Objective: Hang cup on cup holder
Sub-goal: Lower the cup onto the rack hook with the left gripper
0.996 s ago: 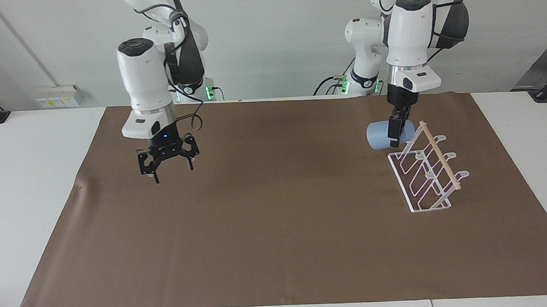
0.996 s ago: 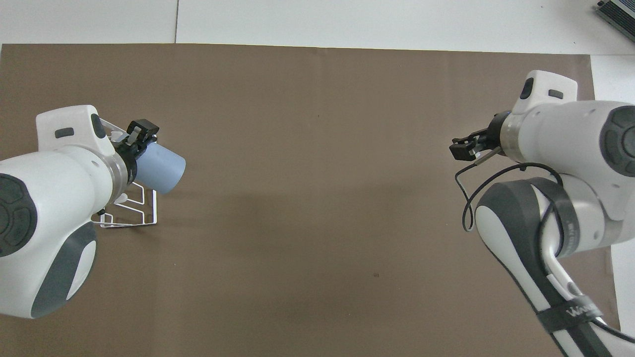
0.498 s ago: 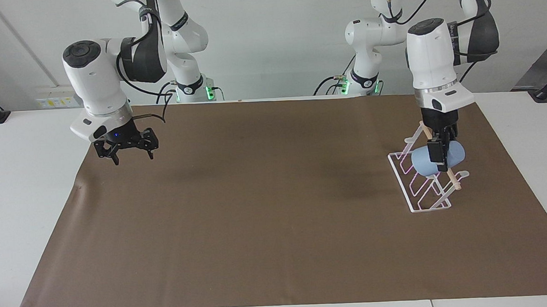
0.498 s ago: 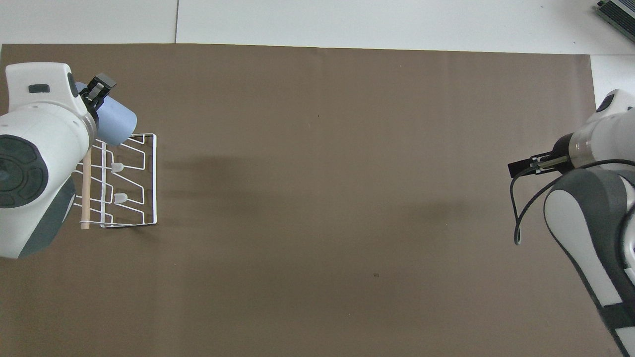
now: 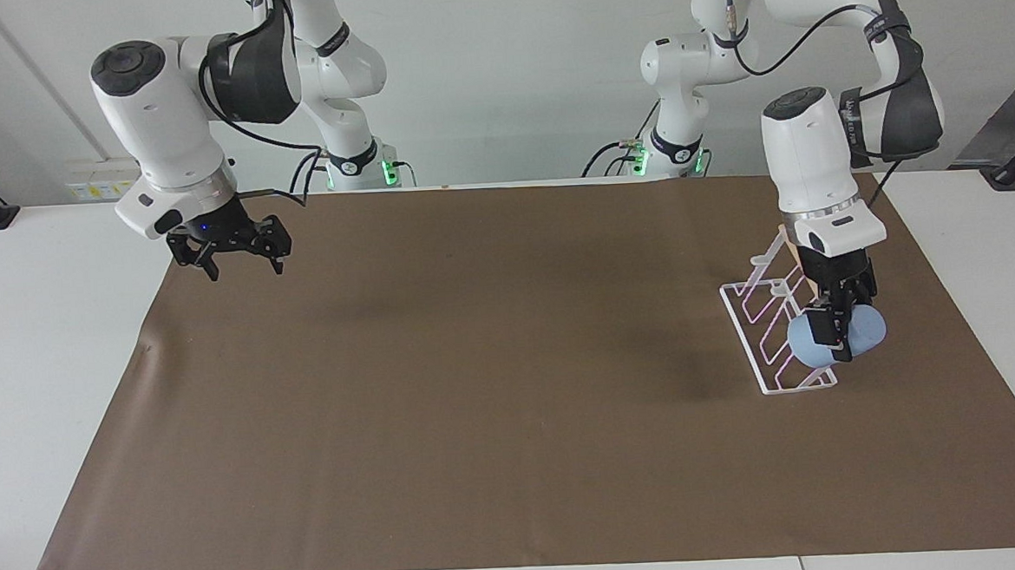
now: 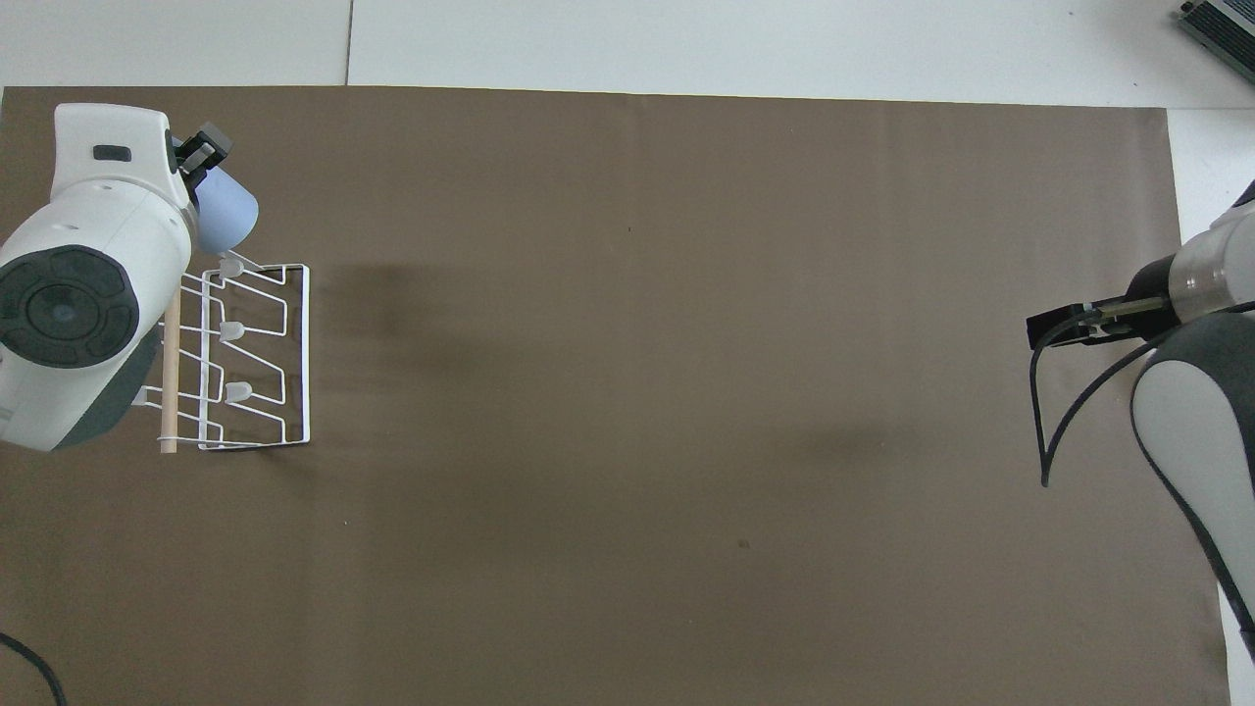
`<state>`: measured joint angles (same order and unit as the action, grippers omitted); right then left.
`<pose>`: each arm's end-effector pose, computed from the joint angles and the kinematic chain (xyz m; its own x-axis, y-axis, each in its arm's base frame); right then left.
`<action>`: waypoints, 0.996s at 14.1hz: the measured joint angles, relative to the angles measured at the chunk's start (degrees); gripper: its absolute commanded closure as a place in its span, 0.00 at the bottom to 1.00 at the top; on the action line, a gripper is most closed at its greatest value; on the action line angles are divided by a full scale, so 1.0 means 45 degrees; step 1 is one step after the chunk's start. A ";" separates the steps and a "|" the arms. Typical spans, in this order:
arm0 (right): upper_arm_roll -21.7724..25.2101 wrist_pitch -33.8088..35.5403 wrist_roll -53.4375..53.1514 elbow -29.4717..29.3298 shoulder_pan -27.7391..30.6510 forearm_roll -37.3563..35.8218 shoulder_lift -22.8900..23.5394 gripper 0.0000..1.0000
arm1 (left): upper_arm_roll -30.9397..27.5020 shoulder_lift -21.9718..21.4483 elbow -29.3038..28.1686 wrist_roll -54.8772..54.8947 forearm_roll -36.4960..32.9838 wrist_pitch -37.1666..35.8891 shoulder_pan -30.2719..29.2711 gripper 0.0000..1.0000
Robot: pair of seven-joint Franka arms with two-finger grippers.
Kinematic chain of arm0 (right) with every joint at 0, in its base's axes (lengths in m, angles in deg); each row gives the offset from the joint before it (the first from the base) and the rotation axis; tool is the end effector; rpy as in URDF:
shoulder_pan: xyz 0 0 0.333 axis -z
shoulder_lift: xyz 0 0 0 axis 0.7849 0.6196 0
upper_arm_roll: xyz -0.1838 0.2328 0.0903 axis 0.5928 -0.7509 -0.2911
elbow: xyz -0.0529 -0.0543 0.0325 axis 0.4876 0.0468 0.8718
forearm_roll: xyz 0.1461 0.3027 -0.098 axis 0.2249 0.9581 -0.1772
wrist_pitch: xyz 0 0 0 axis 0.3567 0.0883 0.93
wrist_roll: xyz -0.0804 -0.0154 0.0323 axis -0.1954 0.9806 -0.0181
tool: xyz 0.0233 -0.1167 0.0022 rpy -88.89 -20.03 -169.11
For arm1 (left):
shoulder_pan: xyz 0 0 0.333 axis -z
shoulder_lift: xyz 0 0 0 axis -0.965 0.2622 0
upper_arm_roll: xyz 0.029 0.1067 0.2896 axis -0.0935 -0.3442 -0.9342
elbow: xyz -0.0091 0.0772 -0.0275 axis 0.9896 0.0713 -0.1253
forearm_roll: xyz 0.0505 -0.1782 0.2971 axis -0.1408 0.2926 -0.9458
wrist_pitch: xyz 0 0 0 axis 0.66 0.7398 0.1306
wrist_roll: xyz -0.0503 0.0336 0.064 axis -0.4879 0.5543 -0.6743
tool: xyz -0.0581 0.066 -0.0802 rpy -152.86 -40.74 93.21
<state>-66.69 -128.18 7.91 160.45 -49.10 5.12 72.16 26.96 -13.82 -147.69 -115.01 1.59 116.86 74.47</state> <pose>0.5158 -0.0203 0.5369 0.9954 0.0960 -0.0012 0.0959 -0.9936 0.0592 0.5898 -0.0656 0.4836 0.5459 0.5126 0.6627 0.5884 -0.7977 0.1323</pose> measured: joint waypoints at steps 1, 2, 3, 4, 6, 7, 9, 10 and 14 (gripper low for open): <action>0.0000 0.0444 -0.0047 -0.0343 0.0000 0.0004 -0.0008 0.00 | 0.0000 -0.0002 -0.0008 0.0000 -0.0170 -0.0002 -0.0018 1.00; 0.0000 0.0894 -0.0158 -0.0672 0.0000 0.0006 -0.0017 0.00 | 0.0009 -0.0002 -0.0042 0.0000 -0.0263 -0.0005 -0.0018 1.00; 0.0000 0.1383 -0.0353 -0.0983 0.0000 0.0007 -0.0031 0.00 | 0.0024 -0.0002 -0.0082 0.0000 -0.0296 -0.0008 -0.0018 1.00; 0.0000 0.1914 -0.0590 -0.1290 -0.0003 0.0008 -0.0053 0.00 | 0.0036 -0.0002 -0.0135 0.0000 -0.0317 -0.0008 -0.0018 1.00; -0.0003 0.2615 -0.0833 -0.1697 -0.0033 0.0013 -0.0181 0.00 | 0.0044 -0.0004 -0.0220 0.0000 -0.0374 -0.0008 -0.0018 1.00; -0.0006 0.2808 -0.0865 -0.1797 -0.0074 0.0016 -0.0307 0.00 | 0.0043 -0.0012 -0.0281 0.0000 -0.0474 -0.0008 -0.0018 1.00; -0.0014 0.2986 -0.1144 -0.1804 -0.0219 0.0019 -0.0601 0.00 | 0.0055 -0.0077 -0.0490 0.0000 -0.0648 -0.0008 -0.0018 1.00; -0.0024 0.3021 -0.1268 -0.1740 -0.0299 0.0020 -0.0683 0.00 | 0.0064 -0.0119 -0.0615 0.0000 -0.0673 -0.0007 -0.0017 1.00; 0.0057 0.3003 -0.1491 -0.1476 -0.0377 0.0911 -0.0728 0.00 | 0.0067 -0.0242 -0.0970 -0.0001 -0.0717 -0.0002 -0.0017 1.00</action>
<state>-66.43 -114.67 1.20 153.81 -50.80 9.22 68.88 27.27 -14.91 -152.06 -115.01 -1.63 116.85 74.40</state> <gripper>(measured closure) 0.000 0.233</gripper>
